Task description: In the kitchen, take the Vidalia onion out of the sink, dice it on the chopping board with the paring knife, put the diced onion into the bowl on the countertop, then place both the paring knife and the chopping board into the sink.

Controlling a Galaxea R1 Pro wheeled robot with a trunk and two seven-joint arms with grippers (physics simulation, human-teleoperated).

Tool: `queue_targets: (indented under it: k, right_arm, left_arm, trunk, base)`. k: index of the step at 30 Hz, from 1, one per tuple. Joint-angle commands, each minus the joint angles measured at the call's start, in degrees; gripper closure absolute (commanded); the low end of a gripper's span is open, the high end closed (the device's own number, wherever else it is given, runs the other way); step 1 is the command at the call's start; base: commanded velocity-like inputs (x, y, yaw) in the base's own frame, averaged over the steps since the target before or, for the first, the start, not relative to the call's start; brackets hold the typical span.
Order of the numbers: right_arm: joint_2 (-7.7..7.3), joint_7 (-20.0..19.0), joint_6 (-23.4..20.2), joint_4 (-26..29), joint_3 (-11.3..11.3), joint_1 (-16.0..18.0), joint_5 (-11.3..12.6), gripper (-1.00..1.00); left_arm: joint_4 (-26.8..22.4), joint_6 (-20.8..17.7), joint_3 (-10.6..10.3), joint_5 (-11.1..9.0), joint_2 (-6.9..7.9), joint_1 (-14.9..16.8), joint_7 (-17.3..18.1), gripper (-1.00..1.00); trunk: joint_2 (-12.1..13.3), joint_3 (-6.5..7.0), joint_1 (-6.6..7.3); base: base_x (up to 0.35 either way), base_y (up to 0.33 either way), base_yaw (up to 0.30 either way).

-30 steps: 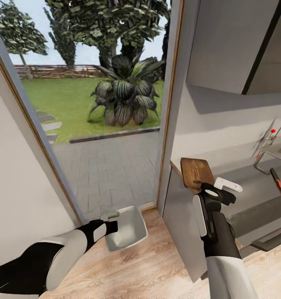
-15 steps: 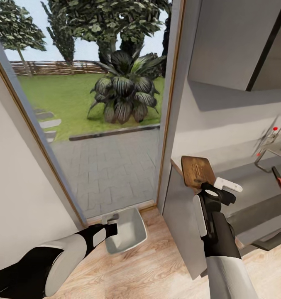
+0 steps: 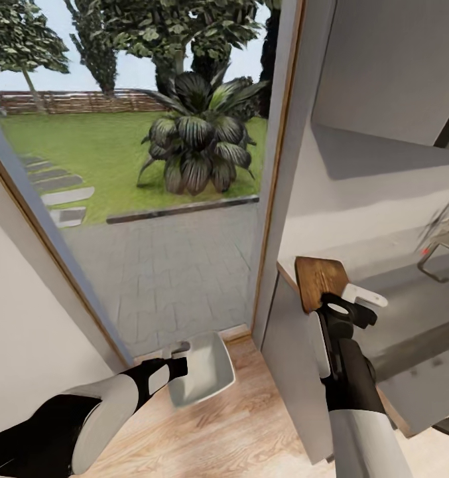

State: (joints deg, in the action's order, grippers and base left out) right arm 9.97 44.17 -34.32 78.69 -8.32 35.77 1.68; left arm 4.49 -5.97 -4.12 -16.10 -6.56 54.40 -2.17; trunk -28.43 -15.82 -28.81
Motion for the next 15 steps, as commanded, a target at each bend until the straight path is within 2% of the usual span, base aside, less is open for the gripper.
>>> queue_targets:
  k: [1, 5, 7, 8, 10, 15]
  right_arm:
    - [0.02, 0.2, -0.3, 0.1, 0.0, 0.1, 0.2, -1.00]
    - [0.02, 0.2, -0.3, 0.1, 0.0, 0.1, 0.2, -1.00]
    - [0.02, 0.2, -0.3, 0.1, -1.4, 0.1, 0.2, -1.00]
    - [0.02, 0.2, -0.3, 0.1, -4.5, 0.1, 0.2, -1.00]
    - [0.02, 0.2, -0.3, 0.1, -7.2, 0.0, 0.2, -1.00]
    - [0.02, 0.1, -0.2, 0.1, -12.1, 0.1, 0.3, -1.00]
  left_arm:
    - [0.1, -0.1, -0.4, -0.5, -0.03, 0.1, -0.1, 1.00]
    - [0.1, -0.1, -0.4, -0.5, -0.03, 0.1, -0.1, 1.00]
    - [0.1, -0.2, -0.4, -0.5, -0.03, 0.1, -0.1, 1.00]
    - [0.1, -0.2, -0.4, -0.5, -0.03, 0.1, -0.1, 1.00]
    - [0.1, -0.2, -0.4, -0.5, -0.03, 0.1, -0.2, 1.00]
    - [0.1, -0.3, -0.4, -0.5, -0.11, 0.1, -0.2, 1.00]
  trunk:
    - [-0.1, -0.19, -0.05]
    - [-0.1, -0.48, -0.05]
    - [-0.1, -0.50, -0.05]
    - [-0.1, -0.51, -0.05]
    - [-0.1, -0.51, -0.05]
    - [-0.1, -0.52, -0.05]
  base:
    - [0.279, 0.000, 0.000]
    - [0.275, 0.000, 0.000]
    - [0.071, 0.000, 0.000]
    - [0.026, 0.000, 0.000]
    - [0.017, 0.000, 0.000]
    - [0.005, 0.000, 0.000]
